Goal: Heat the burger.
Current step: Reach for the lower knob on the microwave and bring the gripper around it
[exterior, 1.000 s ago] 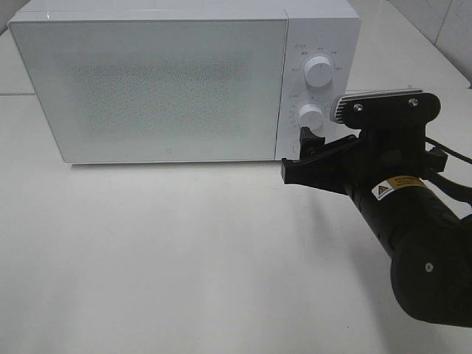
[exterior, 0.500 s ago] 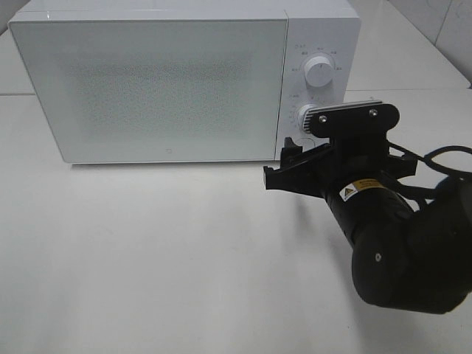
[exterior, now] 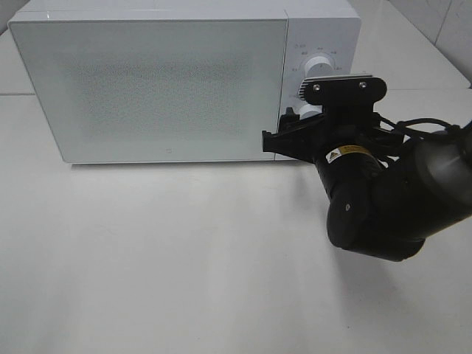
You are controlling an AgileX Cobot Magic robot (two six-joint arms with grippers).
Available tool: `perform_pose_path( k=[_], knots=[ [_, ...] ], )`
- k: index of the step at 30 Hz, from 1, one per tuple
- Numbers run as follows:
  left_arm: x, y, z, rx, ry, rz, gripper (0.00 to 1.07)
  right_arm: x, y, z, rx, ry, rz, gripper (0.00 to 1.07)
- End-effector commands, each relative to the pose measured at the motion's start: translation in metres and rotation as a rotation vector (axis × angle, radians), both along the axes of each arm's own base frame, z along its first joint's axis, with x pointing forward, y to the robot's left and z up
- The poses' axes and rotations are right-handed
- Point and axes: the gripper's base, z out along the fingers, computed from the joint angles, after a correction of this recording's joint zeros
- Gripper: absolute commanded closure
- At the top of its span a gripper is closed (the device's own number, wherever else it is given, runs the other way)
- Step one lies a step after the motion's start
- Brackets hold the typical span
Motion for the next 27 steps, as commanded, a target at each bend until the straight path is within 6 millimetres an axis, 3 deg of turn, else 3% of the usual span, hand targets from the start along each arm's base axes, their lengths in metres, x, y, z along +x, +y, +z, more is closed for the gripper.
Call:
perform_pose_path(
  k=[1,17,27],
  knots=[
    [-0.003,0.0,0.0,0.001,-0.03,-0.001,0.06,0.006,0.0,0.005,-0.013,-0.056,0.0,0.31],
    [-0.003,0.0,0.0,0.001,-0.03,-0.001,0.06,0.037,0.002,-0.019,-0.033,-0.013,0.006,0.31],
    [-0.002,0.0,0.0,0.001,-0.025,-0.001,0.06,0.039,0.0,-0.019,-0.034,-0.016,-0.003,0.31]
  ],
)
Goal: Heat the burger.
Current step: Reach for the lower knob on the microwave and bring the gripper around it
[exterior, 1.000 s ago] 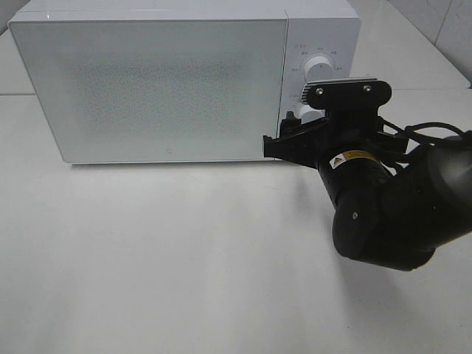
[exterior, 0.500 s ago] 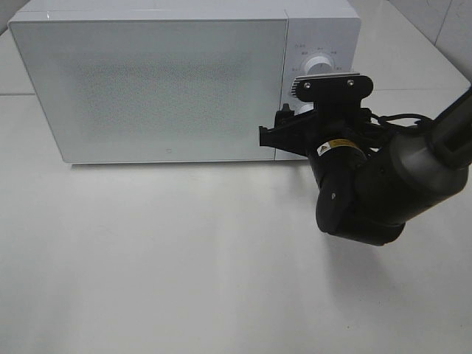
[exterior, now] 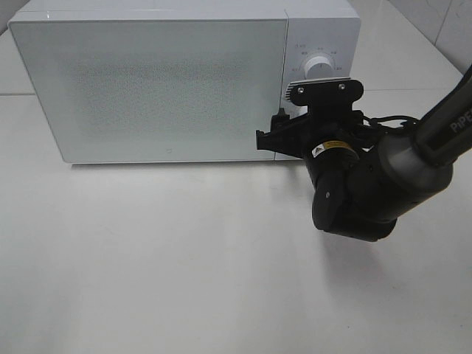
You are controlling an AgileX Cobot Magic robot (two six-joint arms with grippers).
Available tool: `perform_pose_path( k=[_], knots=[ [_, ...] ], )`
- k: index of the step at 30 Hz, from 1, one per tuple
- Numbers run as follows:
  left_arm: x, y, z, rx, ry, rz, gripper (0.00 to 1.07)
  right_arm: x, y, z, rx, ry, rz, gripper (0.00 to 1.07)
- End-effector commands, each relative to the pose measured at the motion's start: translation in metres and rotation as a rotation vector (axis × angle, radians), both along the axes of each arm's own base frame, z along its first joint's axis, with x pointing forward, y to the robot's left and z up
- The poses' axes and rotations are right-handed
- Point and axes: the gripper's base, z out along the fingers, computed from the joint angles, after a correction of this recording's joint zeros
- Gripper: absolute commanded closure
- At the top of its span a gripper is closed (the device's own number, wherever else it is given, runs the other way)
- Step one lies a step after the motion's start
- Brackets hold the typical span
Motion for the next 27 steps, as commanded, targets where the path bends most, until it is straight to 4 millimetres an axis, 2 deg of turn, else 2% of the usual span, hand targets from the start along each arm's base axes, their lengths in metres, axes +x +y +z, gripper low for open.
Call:
perform_pose_path(
  k=[1,6,11,12,14,15,16,17,18,19,20,21,22,23,27],
  knots=[
    [-0.0019,0.0,-0.0001,0.001,-0.025,-0.001,0.06,0.0057,-0.0014,0.0043,-0.001,-0.026,-0.009,0.31],
    [-0.0019,0.0,-0.0001,0.001,-0.025,-0.001,0.06,0.0055,-0.001,0.0043,-0.001,-0.026,-0.008,0.31],
    [-0.0019,0.0,-0.0001,0.001,-0.025,-0.001,0.06,0.0052,-0.0004,0.0043,-0.001,-0.026,-0.006,0.38],
    [-0.0019,0.0,-0.0001,0.001,-0.025,-0.001,0.06,0.0052,-0.0004,0.0043,-0.001,-0.026,-0.006,0.44],
    [-0.0019,0.0,-0.0001,0.001,-0.025,-0.001,0.06,0.0052,-0.0003,0.0041,0.0,-0.024,-0.006,0.47],
    [-0.0019,0.0,-0.0001,0.001,-0.025,-0.001,0.06,0.0051,-0.0002,0.0039,0.0,-0.021,-0.005,0.57],
    [-0.0019,0.0,-0.0001,0.001,-0.025,-0.001,0.06,0.0051,-0.0002,0.0039,0.0,-0.021,-0.005,0.57],
    [-0.0019,0.0,-0.0001,0.001,-0.025,-0.001,0.06,0.0051,-0.0002,0.0037,0.0,-0.019,-0.005,0.69],
    [-0.0019,0.0,-0.0001,0.001,-0.025,-0.001,0.06,0.0051,-0.0002,0.0037,0.0,-0.019,-0.005,0.76],
    [-0.0019,0.0,-0.0001,0.001,-0.025,-0.001,0.06,0.0051,-0.0002,0.0037,0.0,-0.019,-0.005,0.76],
    [-0.0019,0.0,-0.0001,0.001,-0.025,-0.001,0.06,0.0051,-0.0002,0.0037,0.0,-0.019,-0.005,0.89],
    [-0.0019,0.0,-0.0001,0.001,-0.025,-0.001,0.06,0.0051,0.0,0.0038,-0.001,-0.02,-0.002,0.95],
    [-0.0019,0.0,-0.0001,0.001,-0.025,-0.001,0.06,0.0051,0.0,0.0038,-0.001,-0.02,-0.002,0.95],
    [-0.0019,0.0,-0.0001,0.001,-0.025,-0.001,0.06,0.0052,0.0011,0.004,-0.005,-0.022,0.01,1.05],
    [-0.0019,0.0,-0.0001,0.001,-0.025,-0.001,0.06,0.0054,0.0017,0.005,-0.009,-0.033,0.019,1.07]
  ],
)
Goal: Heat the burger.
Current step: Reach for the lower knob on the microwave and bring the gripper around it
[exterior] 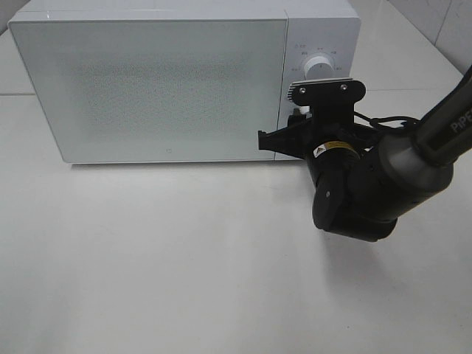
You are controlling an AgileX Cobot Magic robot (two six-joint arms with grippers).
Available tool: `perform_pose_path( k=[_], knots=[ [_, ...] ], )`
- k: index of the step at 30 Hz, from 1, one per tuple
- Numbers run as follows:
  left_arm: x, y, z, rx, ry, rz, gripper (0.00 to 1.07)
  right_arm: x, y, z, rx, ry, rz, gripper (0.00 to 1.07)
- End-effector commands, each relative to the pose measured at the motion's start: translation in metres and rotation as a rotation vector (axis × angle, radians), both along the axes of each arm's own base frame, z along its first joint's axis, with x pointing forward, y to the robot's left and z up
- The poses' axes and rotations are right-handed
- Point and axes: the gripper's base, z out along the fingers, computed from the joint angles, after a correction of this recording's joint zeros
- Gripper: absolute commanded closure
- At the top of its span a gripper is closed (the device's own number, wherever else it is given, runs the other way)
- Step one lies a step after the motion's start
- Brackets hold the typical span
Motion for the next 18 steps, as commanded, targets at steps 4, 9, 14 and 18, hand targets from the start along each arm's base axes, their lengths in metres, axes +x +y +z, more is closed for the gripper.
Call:
perform_pose_path(
  k=[4,9,14,18],
  knots=[
    [-0.0019,0.0,-0.0001,0.001,-0.025,-0.001,0.06,0.0056,0.0023,0.0072,-0.01,-0.058,0.026,1.07],
    [-0.0018,0.0,-0.0001,0.001,-0.024,-0.001,0.06,0.0058,0.002,0.0084,0.009,-0.073,0.02,1.07],
    [-0.0018,0.0,-0.0001,0.001,-0.024,-0.001,0.06,0.0059,0.004,0.009,0.179,-0.084,0.015,1.07],
    [-0.0018,0.0,-0.0001,0.001,-0.024,-0.001,0.06,0.0058,0.0094,0.0093,0.47,-0.081,0.025,1.07]
  ],
)
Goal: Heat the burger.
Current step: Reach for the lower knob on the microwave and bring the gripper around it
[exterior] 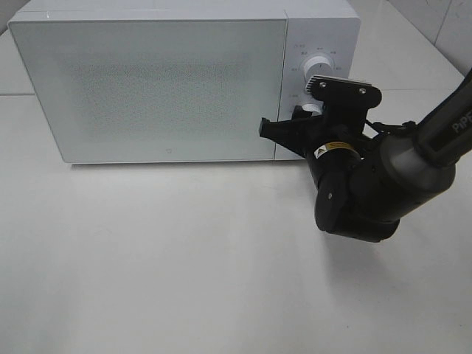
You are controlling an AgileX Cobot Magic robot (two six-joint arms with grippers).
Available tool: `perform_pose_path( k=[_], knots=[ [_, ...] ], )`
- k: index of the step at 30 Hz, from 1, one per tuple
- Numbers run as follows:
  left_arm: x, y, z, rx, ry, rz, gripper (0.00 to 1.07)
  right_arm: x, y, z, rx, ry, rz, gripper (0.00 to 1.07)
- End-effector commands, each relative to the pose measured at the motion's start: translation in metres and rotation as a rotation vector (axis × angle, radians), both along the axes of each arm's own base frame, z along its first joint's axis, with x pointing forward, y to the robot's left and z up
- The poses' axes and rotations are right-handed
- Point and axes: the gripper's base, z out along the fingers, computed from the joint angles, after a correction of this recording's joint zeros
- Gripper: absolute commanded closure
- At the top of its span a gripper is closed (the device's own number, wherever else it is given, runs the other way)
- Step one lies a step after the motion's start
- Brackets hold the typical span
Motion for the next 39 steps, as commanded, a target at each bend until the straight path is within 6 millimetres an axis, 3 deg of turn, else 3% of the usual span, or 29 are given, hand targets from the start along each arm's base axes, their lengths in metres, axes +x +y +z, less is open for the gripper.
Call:
perform_pose_path(
  k=[1,2,5,7,8,10,13,15,17,18,26,39],
  knots=[
    [-0.0018,0.0,-0.0001,0.001,-0.024,-0.001,0.06,0.0062,0.0106,0.0095,0.246,-0.073,0.062,1.07],
    [-0.0018,0.0,-0.0001,0.001,-0.024,-0.001,0.06,0.006,0.0132,0.0096,0.363,-0.066,0.071,1.07],
    [-0.0018,0.0,-0.0001,0.001,-0.024,-0.001,0.06,0.0059,0.0147,0.0099,0.428,-0.064,0.077,1.07],
    [-0.0018,0.0,-0.0001,0.001,-0.024,-0.001,0.06,0.0057,0.0171,0.0111,0.639,-0.059,0.072,1.07],
    [-0.0018,0.0,-0.0001,0.001,-0.024,-0.001,0.06,0.0057,0.0171,0.0111,0.639,-0.059,0.072,1.07],
    [-0.0018,0.0,-0.0001,0.001,-0.024,-0.001,0.06,0.0056,0.0182,0.0117,0.891,-0.043,0.043,1.07],
    [-0.0018,0.0,-0.0001,0.001,-0.024,-0.001,0.06,0.0056,0.0182,0.0117,0.958,-0.038,0.031,1.07],
    [-0.0018,0.0,-0.0001,0.001,-0.024,-0.001,0.06,0.0056,0.0182,0.0117,1.211,-0.019,-0.015,1.07],
    [-0.0018,0.0,-0.0001,0.001,-0.024,-0.001,0.06,0.0056,0.0182,0.0117,1.262,-0.016,-0.024,1.07],
    [-0.0018,0.0,-0.0001,0.001,-0.024,-0.001,0.06,0.0057,0.0183,0.0121,1.368,-0.01,-0.04,1.07],
    [-0.0018,0.0,-0.0001,0.001,-0.024,-0.001,0.06,0.006,0.0178,0.0162,1.513,-0.038,-0.039,1.07],
    [-0.0018,0.0,-0.0001,0.001,-0.024,-0.001,0.06,0.0061,0.017,0.0166,1.487,-0.051,-0.038,1.06]
  ],
)
